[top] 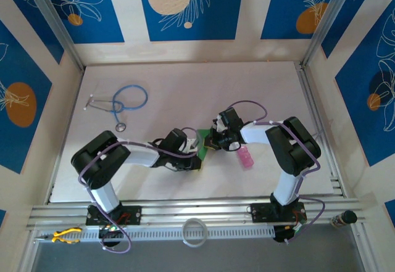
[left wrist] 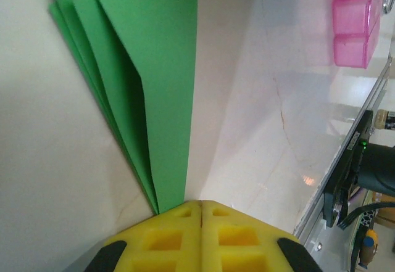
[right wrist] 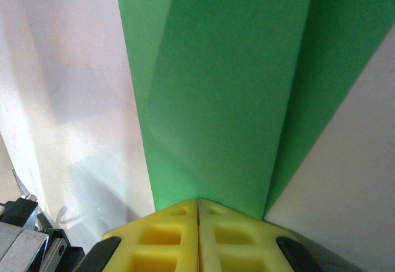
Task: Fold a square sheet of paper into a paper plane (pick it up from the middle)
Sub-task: Fold the wing for the fifth time at the center of the table.
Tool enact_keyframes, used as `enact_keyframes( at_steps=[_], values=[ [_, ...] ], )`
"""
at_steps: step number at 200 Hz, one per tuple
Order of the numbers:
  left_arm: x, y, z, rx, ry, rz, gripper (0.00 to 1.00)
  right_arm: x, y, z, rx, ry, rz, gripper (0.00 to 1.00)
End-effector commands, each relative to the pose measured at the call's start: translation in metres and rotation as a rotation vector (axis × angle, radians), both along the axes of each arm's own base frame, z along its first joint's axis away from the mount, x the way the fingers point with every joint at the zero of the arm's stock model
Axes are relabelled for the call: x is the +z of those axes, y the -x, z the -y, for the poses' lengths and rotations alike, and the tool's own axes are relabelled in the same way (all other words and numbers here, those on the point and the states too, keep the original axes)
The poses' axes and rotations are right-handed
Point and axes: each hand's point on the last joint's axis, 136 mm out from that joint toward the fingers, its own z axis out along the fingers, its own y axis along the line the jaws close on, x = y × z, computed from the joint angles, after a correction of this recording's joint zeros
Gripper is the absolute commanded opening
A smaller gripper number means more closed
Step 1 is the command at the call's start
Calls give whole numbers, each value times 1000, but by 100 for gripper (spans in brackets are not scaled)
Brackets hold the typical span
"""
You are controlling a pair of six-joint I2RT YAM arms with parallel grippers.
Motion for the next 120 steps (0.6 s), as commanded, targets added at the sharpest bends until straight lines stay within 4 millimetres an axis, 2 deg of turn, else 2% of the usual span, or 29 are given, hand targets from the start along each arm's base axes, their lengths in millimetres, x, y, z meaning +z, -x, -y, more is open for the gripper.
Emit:
enact_keyframes(
  at_steps=[1, 38, 56, 95, 110, 120],
  values=[
    [-14, 41, -16, -53, -62, -127, 0, -30, 9, 19, -36, 116, -68, 8],
    [0, 42, -17, -71, -43, -98, 0, -29, 9, 18, -34, 113, -69, 8],
    [17, 36, -9, -70, 30, -46, 0, -28, 9, 17, -31, 109, -66, 8],
    [61, 0, 9, 9, 192, 66, 0, -25, 7, 16, -32, 102, -63, 8],
    [66, -14, 14, 25, 206, 74, 0, -24, 8, 15, -30, 102, -63, 8],
    [63, -23, 15, 48, 180, 78, 0, -24, 7, 15, -30, 102, -61, 8]
  ],
)
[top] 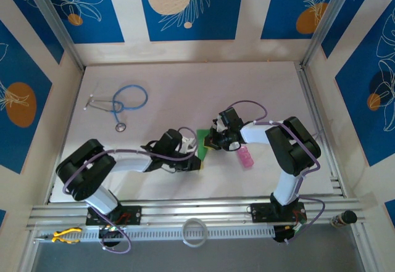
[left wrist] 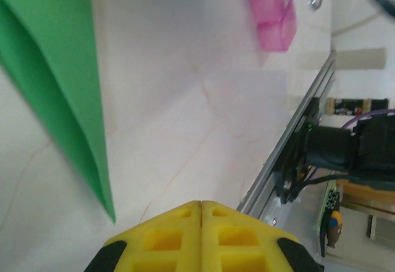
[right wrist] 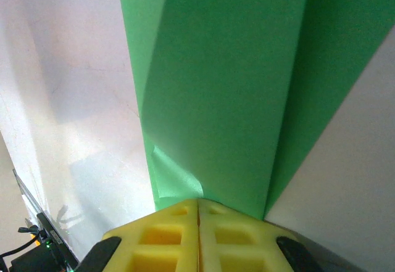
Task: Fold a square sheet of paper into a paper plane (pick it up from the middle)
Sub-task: Fold the wing for the fifth time at the center of the table.
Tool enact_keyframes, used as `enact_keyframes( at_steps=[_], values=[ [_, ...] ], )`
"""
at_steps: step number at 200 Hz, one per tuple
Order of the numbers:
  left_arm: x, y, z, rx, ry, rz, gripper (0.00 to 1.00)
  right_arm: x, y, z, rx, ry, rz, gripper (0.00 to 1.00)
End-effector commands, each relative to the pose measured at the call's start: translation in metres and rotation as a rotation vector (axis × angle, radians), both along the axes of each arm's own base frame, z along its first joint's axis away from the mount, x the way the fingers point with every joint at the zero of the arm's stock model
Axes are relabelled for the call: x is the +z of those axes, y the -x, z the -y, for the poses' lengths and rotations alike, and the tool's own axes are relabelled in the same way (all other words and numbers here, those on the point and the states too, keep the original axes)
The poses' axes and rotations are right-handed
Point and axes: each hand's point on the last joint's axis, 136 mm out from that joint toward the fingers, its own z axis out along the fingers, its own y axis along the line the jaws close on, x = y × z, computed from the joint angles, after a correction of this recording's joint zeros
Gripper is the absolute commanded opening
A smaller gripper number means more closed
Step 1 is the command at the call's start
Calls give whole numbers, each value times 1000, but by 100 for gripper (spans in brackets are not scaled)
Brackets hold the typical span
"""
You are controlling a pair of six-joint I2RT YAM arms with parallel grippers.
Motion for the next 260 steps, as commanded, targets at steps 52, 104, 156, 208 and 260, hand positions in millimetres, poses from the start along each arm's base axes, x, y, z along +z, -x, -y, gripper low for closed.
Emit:
enact_keyframes(
  at_steps=[52, 104, 156, 208, 260],
  values=[
    [-11, -59, 13, 116, -52, 35, 0, -23, 6, 15, -28, 105, -59, 8],
    [-29, -61, 9, 99, -131, 30, 0, -22, 7, 14, -29, 99, -59, 8],
    [-71, -41, -15, 74, -281, -18, 0, -15, 4, 13, -31, 88, -45, 8],
    [-83, -19, -34, 49, -327, -41, 0, 12, -6, 8, -24, 46, 15, 9],
    [-78, -2, -44, -8, -320, -29, 0, 45, -12, 11, -30, -13, 121, 13]
  ],
)
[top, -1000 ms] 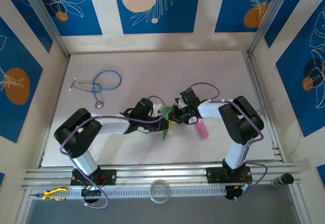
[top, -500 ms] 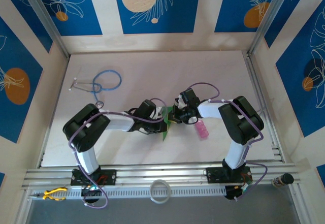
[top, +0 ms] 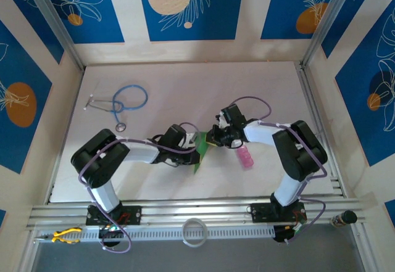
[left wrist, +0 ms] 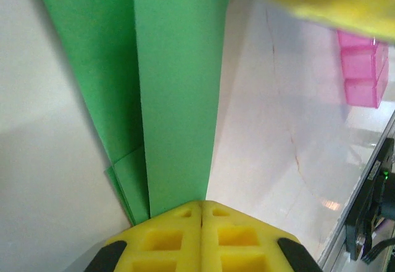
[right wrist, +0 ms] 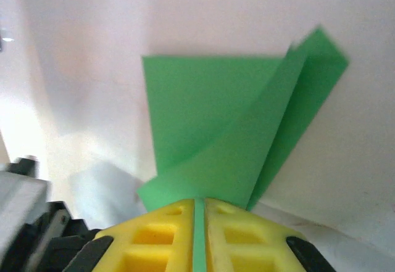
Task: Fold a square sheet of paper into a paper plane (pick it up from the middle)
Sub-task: Fold the wing for the fifth time at the center of the table.
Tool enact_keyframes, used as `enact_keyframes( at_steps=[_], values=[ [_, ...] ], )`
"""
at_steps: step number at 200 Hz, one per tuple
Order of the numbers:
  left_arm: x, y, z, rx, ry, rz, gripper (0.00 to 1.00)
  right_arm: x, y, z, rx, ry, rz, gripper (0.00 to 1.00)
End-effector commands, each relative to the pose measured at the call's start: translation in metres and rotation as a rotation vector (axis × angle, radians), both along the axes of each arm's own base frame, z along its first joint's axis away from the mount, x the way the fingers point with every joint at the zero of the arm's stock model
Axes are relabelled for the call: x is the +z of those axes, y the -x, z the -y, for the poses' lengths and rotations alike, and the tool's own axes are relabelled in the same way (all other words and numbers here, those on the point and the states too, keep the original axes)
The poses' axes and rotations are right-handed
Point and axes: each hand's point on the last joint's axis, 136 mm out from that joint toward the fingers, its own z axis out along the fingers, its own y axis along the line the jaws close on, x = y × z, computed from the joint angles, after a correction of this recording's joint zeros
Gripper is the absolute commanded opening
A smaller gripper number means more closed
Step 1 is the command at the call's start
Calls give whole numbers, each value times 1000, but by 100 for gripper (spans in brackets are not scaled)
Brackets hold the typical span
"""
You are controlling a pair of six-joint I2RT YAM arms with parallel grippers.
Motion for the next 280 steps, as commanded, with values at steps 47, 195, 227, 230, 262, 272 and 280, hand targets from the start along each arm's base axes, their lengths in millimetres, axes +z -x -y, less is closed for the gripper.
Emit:
enact_keyframes(
  at_steps=[47, 195, 227, 230, 262, 272, 280],
  values=[
    [-33, 35, -35, -47, -156, -94, 0, 24, 12, -22, 115, -117, 89, 12],
    [-36, 35, -37, -18, -153, -98, 0, -41, -1, -1, 14, 71, 30, 9],
    [-41, 38, -39, -2, -150, -111, 0, -39, -13, 4, -10, 55, 39, 9],
    [-41, 38, -39, -1, -149, -112, 0, -38, -14, 4, -10, 54, 42, 9],
    [-44, 39, -40, 5, -147, -121, 0, -37, -26, 12, -40, 49, 46, 9],
    [-45, 40, -39, 5, -144, -122, 0, -39, -30, 16, -53, 48, 46, 9],
    [-44, 39, -39, 5, -141, -121, 0, -39, -33, 18, -62, 43, 45, 9]
  ],
)
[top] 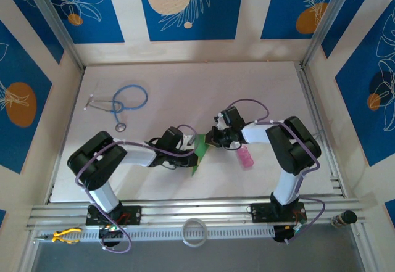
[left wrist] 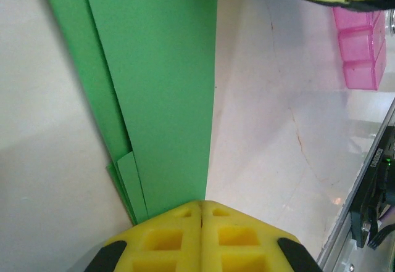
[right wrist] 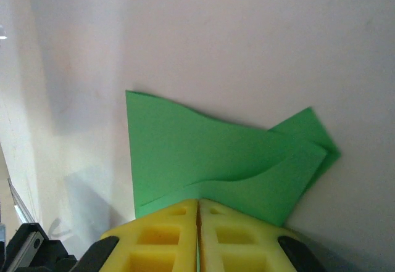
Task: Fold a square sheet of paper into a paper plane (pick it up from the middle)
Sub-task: Fold the wing for the fifth time at the center of the table.
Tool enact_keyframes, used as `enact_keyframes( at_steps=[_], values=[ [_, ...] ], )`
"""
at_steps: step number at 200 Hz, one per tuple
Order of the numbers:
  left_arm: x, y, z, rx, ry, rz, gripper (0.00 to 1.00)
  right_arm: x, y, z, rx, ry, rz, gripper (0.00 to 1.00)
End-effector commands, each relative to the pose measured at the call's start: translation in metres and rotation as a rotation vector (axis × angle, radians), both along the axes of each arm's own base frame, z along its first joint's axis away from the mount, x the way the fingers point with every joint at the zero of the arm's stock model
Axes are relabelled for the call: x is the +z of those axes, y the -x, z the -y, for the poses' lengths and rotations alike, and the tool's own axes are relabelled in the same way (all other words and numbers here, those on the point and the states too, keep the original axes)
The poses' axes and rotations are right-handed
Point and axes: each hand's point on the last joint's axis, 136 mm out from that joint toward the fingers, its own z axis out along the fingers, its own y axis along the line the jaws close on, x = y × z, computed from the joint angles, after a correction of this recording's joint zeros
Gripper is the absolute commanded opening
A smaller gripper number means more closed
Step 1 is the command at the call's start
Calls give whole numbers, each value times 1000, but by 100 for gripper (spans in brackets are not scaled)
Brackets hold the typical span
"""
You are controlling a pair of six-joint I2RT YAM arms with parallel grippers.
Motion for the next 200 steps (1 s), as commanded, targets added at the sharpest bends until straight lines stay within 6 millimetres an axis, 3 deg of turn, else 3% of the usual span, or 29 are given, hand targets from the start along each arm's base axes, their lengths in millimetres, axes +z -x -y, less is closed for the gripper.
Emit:
enact_keyframes(
  at_steps=[1, 112, 162, 200],
  values=[
    [-44, 32, -33, 13, -160, -143, 0, -13, -26, 22, -89, 60, 23, 9],
    [-43, 31, -32, 24, -150, -143, 0, 2, -63, 42, -155, 39, 59, 10],
    [-41, 29, -29, 32, -137, -138, 0, 46, -66, 38, -133, -7, 137, 12],
    [-39, 26, -27, 38, -127, -137, 0, 73, -39, 20, -52, -69, 178, 14]
  ],
)
